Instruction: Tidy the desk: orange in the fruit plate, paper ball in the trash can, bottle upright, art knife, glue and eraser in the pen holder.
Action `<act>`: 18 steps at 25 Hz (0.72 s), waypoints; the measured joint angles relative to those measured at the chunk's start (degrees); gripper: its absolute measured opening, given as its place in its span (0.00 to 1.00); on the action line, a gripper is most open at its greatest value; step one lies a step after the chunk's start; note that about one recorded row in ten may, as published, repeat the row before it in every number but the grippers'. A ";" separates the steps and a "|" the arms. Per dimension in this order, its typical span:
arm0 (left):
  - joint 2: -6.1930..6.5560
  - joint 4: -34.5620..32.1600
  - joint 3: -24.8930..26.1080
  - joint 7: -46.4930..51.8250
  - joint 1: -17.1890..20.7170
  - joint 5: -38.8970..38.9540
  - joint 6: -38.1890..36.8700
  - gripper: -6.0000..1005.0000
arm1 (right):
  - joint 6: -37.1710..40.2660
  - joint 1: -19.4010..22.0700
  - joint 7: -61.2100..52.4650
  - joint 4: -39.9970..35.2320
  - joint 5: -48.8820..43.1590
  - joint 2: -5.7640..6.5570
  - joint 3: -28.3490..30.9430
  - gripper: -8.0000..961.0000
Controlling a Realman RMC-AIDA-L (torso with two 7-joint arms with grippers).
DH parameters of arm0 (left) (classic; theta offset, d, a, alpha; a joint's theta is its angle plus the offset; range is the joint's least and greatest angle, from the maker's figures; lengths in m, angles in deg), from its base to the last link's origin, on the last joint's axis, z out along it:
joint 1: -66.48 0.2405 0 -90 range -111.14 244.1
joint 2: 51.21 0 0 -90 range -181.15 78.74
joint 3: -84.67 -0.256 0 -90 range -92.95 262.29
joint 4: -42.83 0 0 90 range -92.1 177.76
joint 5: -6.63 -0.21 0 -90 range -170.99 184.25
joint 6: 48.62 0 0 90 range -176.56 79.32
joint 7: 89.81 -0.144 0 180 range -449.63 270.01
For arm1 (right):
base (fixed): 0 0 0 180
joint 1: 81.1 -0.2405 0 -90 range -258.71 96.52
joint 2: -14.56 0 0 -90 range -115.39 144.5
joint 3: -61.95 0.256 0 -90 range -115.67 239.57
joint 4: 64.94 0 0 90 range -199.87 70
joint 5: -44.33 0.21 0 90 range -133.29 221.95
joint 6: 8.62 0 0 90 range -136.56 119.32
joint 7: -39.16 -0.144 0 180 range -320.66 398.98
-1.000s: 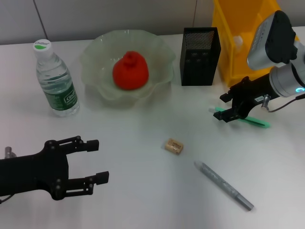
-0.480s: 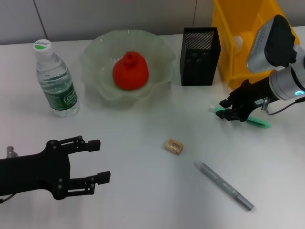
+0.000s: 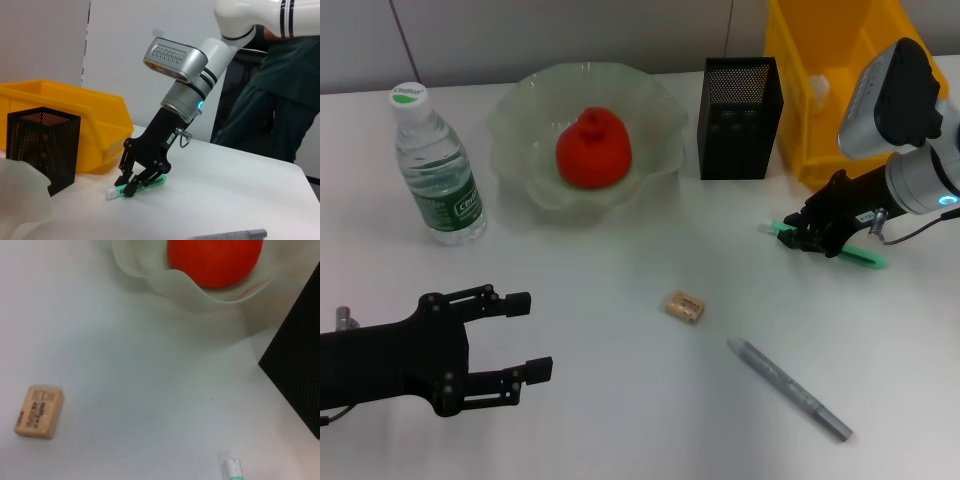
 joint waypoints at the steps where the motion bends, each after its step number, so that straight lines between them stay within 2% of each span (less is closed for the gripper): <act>1: 0.00 0.00 0.00 0.00 0.00 0.00 0.00 0.78 | 0.00 0.00 0.00 0.00 0.00 0.00 0.00 0.24; 6: 0.00 0.26 0.00 0.07 -0.05 0.00 0.70 0.78 | 1.36 0.42 -0.19 -1.80 1.18 -0.01 0.19 0.21; 7: 0.00 0.26 0.00 0.07 -0.05 0.00 0.70 0.78 | 3.51 1.17 -1.19 -4.97 1.86 -0.35 0.19 0.20; 8: 0.00 0.26 0.00 0.07 -0.05 0.00 0.70 0.78 | 3.51 1.17 -1.19 -4.97 1.86 -0.35 0.19 0.19; 9: 0.00 0.26 0.00 0.18 -0.08 0.00 0.75 0.78 | 4.90 1.80 -2.08 -7.80 2.26 -0.72 0.22 0.18; 10: 0.02 0.26 0.00 0.24 -0.09 0.00 0.75 0.78 | 8.64 3.26 -4.40 -14.11 4.00 -1.34 -0.02 0.18; 11: 0.02 0.26 0.00 0.24 -0.09 0.00 0.75 0.78 | 8.64 3.26 -4.40 -14.11 4.00 -1.34 -0.02 0.18; 12: 0.02 0.26 0.00 0.24 -0.09 0.00 0.75 0.78 | 13.42 4.72 -7.72 -21.44 7.12 -1.53 -0.37 0.18; 13: 0.02 0.26 0.00 0.24 -0.09 0.00 0.75 0.78 | 13.42 4.72 -7.72 -21.44 7.12 -1.53 -0.37 0.18; 14: 0.04 0.26 0.00 0.26 -0.10 0.01 0.75 0.78 | 15.60 5.30 -9.70 -24.60 8.78 -1.53 -0.49 0.18; 15: 0.05 0.26 0.00 0.25 -0.14 0.01 0.75 0.78 | 18.79 6.18 -13.39 -30.85 11.38 -1.48 -0.41 0.18; 16: 0.05 0.26 0.00 0.25 -0.14 0.01 0.75 0.78 | 18.79 6.18 -13.39 -30.85 11.38 -1.48 -0.41 0.18; 17: 0.05 0.26 0.00 0.23 -0.18 0.01 0.75 0.78 | 21.13 6.76 -16.62 -36.62 13.67 -1.32 -0.08 0.18; 18: 0.05 0.26 0.00 0.23 -0.18 0.01 0.75 0.78 | 21.13 6.76 -16.62 -36.62 13.67 -1.32 -0.08 0.18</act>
